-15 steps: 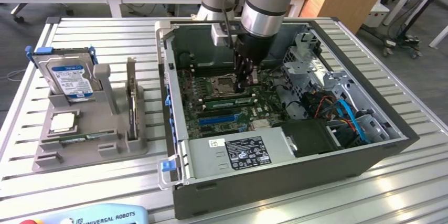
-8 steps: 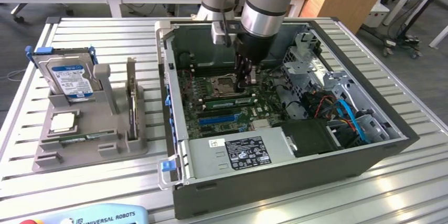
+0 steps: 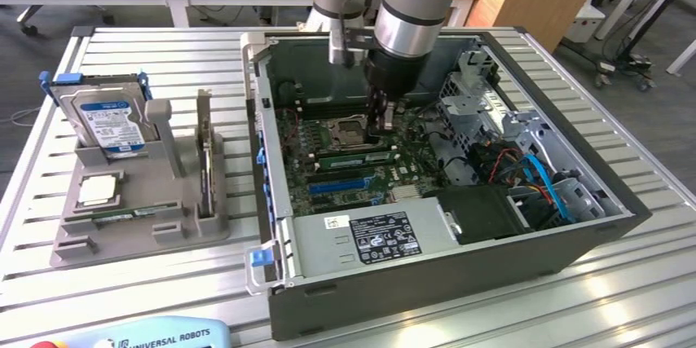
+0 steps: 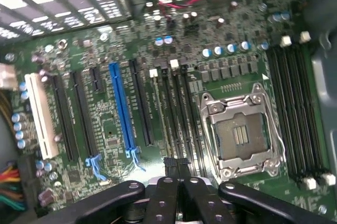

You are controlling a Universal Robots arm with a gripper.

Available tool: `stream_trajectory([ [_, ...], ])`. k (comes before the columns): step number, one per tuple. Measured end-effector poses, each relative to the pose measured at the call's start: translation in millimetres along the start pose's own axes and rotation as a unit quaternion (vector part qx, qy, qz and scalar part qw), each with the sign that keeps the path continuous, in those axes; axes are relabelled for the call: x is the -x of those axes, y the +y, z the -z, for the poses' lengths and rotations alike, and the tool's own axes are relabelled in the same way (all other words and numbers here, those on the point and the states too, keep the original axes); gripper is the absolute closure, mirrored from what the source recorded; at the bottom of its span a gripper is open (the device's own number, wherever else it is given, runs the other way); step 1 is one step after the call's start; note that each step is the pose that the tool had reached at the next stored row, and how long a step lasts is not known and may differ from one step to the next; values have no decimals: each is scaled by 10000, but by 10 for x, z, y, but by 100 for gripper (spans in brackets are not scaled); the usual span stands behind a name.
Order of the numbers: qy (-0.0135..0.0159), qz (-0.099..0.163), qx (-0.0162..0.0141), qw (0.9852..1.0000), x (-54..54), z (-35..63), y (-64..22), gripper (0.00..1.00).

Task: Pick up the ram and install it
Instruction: 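Press down the ram until it locks into place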

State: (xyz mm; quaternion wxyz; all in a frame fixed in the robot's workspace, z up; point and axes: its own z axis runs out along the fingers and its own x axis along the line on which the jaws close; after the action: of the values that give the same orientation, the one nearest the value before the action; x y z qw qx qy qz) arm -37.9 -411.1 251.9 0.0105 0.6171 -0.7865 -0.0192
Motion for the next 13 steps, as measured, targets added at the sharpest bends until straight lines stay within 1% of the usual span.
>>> stream_trajectory([
  [3, -12, -275, -2, 9996, 0, -3, 0, 90],
  [6, -23, -544, -4, 9985, 0, -5, 0, 90],
  [8, -31, -718, -5, 9974, 0, -7, -1, 90],
  [10, -39, -896, -6, 9960, 0, -10, -1, 90],
  [13, -50, -1164, -8, 9932, 0, -14, -1, 90],
])
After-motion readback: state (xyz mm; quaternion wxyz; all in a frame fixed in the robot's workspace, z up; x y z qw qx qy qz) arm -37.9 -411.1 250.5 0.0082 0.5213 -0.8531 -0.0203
